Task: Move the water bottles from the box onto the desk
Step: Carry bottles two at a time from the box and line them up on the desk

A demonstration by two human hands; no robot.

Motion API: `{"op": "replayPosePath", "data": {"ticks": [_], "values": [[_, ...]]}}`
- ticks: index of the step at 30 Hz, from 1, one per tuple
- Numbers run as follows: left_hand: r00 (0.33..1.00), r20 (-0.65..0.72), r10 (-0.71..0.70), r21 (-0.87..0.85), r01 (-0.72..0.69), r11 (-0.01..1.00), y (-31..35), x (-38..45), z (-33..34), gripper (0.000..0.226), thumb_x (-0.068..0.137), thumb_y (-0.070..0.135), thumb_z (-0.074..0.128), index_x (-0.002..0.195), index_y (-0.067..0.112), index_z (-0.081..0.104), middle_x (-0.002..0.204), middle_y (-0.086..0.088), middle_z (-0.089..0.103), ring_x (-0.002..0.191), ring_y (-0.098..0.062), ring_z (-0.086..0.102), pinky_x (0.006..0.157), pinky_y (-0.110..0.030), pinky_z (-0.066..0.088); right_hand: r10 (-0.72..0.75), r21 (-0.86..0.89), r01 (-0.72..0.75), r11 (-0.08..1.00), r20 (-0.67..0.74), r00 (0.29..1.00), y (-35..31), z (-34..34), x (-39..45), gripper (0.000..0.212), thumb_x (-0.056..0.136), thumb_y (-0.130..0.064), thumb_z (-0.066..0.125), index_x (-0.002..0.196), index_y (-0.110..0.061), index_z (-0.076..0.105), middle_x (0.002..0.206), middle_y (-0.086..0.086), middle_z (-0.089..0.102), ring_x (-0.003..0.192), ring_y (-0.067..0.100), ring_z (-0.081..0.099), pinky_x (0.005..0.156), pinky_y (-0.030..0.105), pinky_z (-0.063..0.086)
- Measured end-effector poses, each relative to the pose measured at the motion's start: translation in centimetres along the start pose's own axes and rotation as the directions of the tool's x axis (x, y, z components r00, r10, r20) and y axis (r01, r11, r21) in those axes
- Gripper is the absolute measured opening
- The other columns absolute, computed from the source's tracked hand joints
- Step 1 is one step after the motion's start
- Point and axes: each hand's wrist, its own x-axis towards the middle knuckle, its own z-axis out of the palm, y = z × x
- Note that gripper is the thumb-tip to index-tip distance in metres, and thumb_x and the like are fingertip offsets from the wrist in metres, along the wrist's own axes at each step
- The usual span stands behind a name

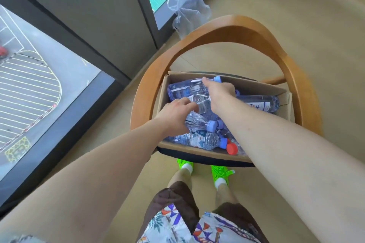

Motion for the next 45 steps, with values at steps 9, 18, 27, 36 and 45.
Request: {"op": "replayPosePath", "data": {"ticks": [9, 18, 27, 36, 45], "values": [[0.999, 0.005, 0.040, -0.020, -0.040, 0.999, 0.2, 0.1, -0.6, 0.063, 0.071, 0.020, 0.086, 0.127, 0.028, 0.058, 0.121, 0.003, 0.054, 0.106, -0.021, 0.055, 0.087, -0.041, 0.056, -0.070, 0.239, 0.039, 0.970, 0.123, 0.990, -0.4, -0.4, -1.7, 0.035, 0.084, -0.023, 0.083, 0.108, -0.014, 0.059, 0.090, 0.000, 0.062, 0.075, 0.012, 0.054, 0.062, 0.028, 0.040], [0.954, -0.005, -0.298, -0.594, 0.238, 0.769, 0.4, -1.4, -6.4, 0.040, 0.068, 0.032, 0.081, 0.107, 0.033, 0.074, 0.097, 0.012, 0.072, 0.092, -0.009, 0.068, 0.071, -0.020, 0.053, -0.363, 0.211, 0.332, 0.919, 0.128, 0.923, -5.7, -2.8, -4.7, 0.025, 0.084, -0.013, 0.079, 0.092, -0.030, 0.062, 0.085, -0.013, 0.067, 0.085, 0.014, 0.065, 0.079, 0.028, 0.050], [0.880, 0.007, -0.474, -1.000, -0.002, -0.019, 4.3, -5.7, -14.5, 0.022, 0.082, 0.026, 0.063, 0.098, 0.012, 0.068, 0.077, -0.007, 0.068, 0.063, -0.027, 0.065, 0.064, -0.045, 0.060, -0.434, 0.403, 0.315, 0.859, 0.249, 0.866, -12.9, -6.9, -10.5, 0.019, 0.102, -0.018, 0.046, 0.089, -0.017, 0.060, 0.065, 0.004, 0.064, 0.057, 0.018, 0.061, 0.059, 0.028, 0.052], [0.584, -0.316, -0.748, -0.940, -0.300, 0.163, 9.5, -13.1, -20.6, 0.031, 0.080, 0.034, 0.084, 0.098, 0.020, 0.064, 0.073, -0.002, 0.071, 0.056, -0.015, 0.072, 0.046, -0.028, 0.055, -0.525, 0.191, 0.516, 0.835, 0.559, 0.642, -17.1, -9.7, -19.4, 0.048, 0.073, -0.047, 0.089, 0.087, -0.012, 0.061, 0.075, 0.008, 0.059, 0.063, 0.024, 0.059, 0.059, 0.031, 0.055], [0.234, -0.385, -0.893, -0.870, -0.414, 0.267, 12.0, -26.0, -20.2, 0.034, 0.079, 0.031, 0.083, 0.105, 0.017, 0.067, 0.094, -0.010, 0.068, 0.083, -0.028, 0.071, 0.070, -0.042, 0.064, -0.555, 0.216, 0.732, 0.647, 0.791, 0.258, -13.6, -8.5, -30.5, 0.022, 0.080, -0.016, 0.077, 0.095, -0.011, 0.063, 0.083, 0.010, 0.060, 0.071, 0.025, 0.062, 0.067, 0.041, 0.060]]}}
